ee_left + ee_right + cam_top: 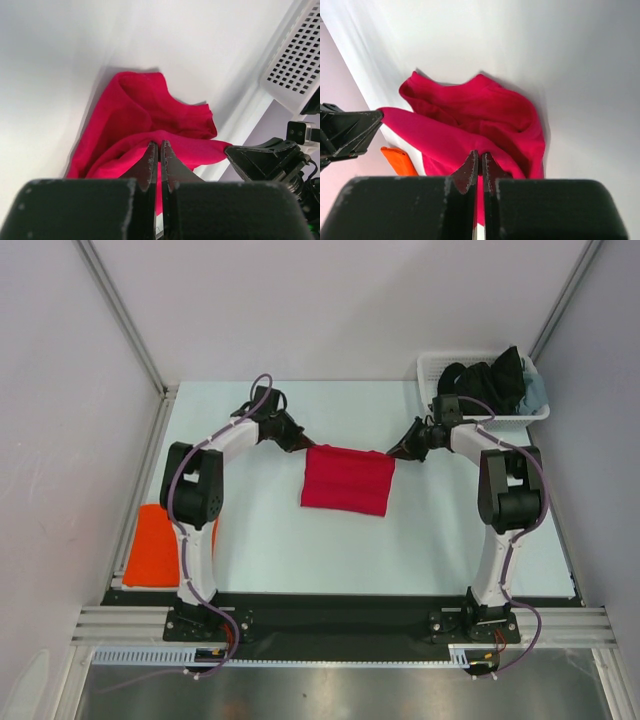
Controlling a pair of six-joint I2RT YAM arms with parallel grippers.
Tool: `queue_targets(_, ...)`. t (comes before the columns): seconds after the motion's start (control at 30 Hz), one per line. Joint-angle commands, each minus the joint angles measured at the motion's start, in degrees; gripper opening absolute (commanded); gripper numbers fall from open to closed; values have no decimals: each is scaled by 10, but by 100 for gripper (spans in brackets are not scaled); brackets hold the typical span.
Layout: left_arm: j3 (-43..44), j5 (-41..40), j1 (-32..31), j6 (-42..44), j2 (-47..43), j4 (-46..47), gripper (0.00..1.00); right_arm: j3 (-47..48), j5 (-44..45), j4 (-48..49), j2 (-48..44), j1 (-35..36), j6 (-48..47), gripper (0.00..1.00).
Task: Fold and stack the t-shirts
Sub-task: Fold the tshirt
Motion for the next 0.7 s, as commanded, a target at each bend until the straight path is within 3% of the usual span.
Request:
queue_targets(0.0,40,1,15,10,15,-3,0,39,-9,0,23,-11,-14,0)
queue_targets(0.27,70,3,20,12,45,-13,1,77,-12,-14,54,-16,-19,2)
queue_targets(0.37,110,-6,22,37,58,-48,13,119,-2,-51,70,-16,-34,10)
queue_targets(0.4,128,-20,23,71,66,-63,24,161,7,-71,74,-16,-60,18)
queue_targets(0.47,208,-51,23,117,70,-141,34,217,59,-153,73,-16,-99,25)
queue_targets(0.53,273,-99,22,192,60,-190,46,294,117,-214,61,-12,-177,40)
queue_targets(0.6,274,-109,23,240,16,-225,55,303,181,-257,21,-8,-212,50)
queue_targets(0.67,220,-76,21,255,-20,-208,59,254,173,-248,-12,-2,-224,50)
